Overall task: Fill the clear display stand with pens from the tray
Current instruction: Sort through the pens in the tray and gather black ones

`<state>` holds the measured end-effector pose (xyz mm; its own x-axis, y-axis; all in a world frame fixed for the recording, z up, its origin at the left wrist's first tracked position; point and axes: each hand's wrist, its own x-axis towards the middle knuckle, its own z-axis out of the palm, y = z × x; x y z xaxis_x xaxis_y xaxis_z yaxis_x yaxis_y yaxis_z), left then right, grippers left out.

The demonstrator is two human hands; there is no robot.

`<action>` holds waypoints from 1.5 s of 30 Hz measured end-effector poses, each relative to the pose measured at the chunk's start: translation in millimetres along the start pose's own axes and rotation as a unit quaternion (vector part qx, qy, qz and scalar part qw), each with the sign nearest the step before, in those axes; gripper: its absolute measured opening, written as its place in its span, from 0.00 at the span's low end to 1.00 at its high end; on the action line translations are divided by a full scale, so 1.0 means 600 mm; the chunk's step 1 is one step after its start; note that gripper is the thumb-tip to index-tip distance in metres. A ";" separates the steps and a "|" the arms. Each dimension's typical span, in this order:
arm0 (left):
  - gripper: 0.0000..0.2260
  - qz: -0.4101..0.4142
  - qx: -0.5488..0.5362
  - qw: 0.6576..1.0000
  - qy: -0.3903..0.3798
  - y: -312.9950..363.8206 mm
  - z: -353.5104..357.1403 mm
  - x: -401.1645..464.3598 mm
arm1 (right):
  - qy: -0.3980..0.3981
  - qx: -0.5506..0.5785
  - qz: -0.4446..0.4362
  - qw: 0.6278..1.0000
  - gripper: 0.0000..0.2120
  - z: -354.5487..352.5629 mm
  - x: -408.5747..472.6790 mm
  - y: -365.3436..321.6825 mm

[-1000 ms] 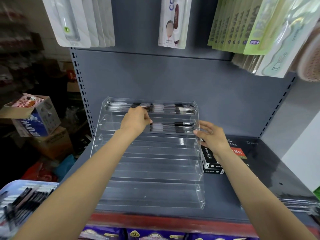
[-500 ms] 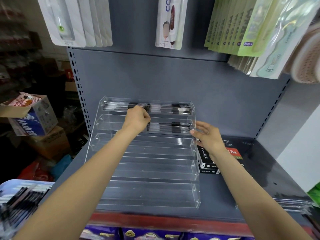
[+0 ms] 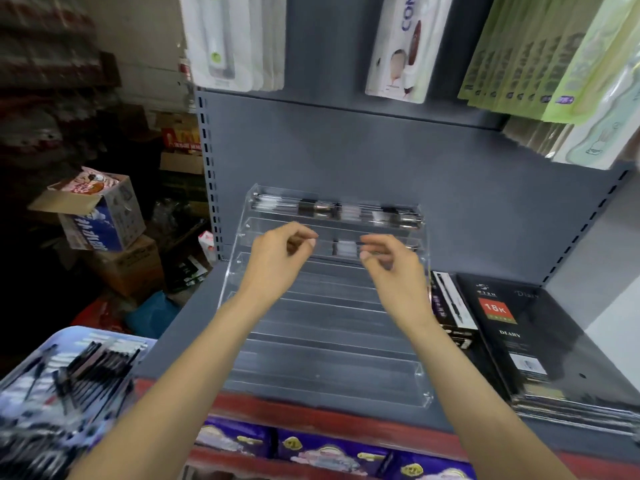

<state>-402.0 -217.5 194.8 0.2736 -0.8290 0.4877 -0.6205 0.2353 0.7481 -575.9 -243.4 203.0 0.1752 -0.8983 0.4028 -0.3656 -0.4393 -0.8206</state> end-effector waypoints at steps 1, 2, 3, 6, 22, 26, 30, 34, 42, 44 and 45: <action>0.05 -0.008 -0.016 1.000 0.003 -0.010 -0.022 -0.016 | -0.021 0.012 0.004 1.000 0.09 0.023 -0.012 -0.013; 0.06 -0.019 -0.029 0.999 0.006 -0.023 -0.046 -0.033 | -0.038 0.019 0.007 0.999 0.08 0.049 -0.025 -0.025; 0.06 -0.030 -0.038 0.999 0.010 -0.038 -0.073 -0.052 | -0.052 0.026 0.009 0.998 0.07 0.077 -0.038 -0.038; 0.06 -0.060 -0.035 0.997 0.024 -0.092 -0.162 -0.115 | -0.104 0.030 0.019 0.994 0.07 0.172 -0.088 -0.080; 0.12 -0.255 0.159 0.947 -0.113 -0.478 -0.482 -0.404 | -0.370 -0.115 0.169 0.906 0.16 0.638 -0.363 -0.125; 0.18 -0.162 0.285 0.925 -0.194 -0.527 -0.498 -0.429 | -0.369 -0.187 0.178 0.893 0.20 0.683 -0.380 -0.095; 0.22 -0.162 0.312 0.902 -0.249 -0.560 -0.504 -0.435 | -0.347 -0.209 0.177 0.897 0.22 0.726 -0.365 -0.080; 0.24 -0.189 0.309 0.893 -0.266 -0.578 -0.504 -0.425 | -0.346 -0.252 0.194 0.883 0.17 0.772 -0.342 -0.074; 0.24 -0.206 0.265 0.905 -0.261 -0.592 -0.507 -0.433 | -0.331 -0.213 0.261 0.881 0.18 0.787 -0.332 -0.067; 0.24 -0.205 0.238 0.920 -0.235 -0.591 -0.507 -0.436 | -0.295 -0.178 0.291 0.892 0.18 0.779 -0.333 -0.072; 0.24 -0.206 0.224 0.926 -0.222 -0.591 -0.507 -0.438 | -0.280 -0.159 0.301 0.897 0.16 0.775 -0.333 -0.071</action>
<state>-30.5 71.1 -61.7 0.2880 -0.9518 -0.1053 -0.8000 -0.2995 0.5198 -170.5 -46.6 -31.1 0.2582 -0.8723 -0.4153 -0.7755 0.0693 -0.6276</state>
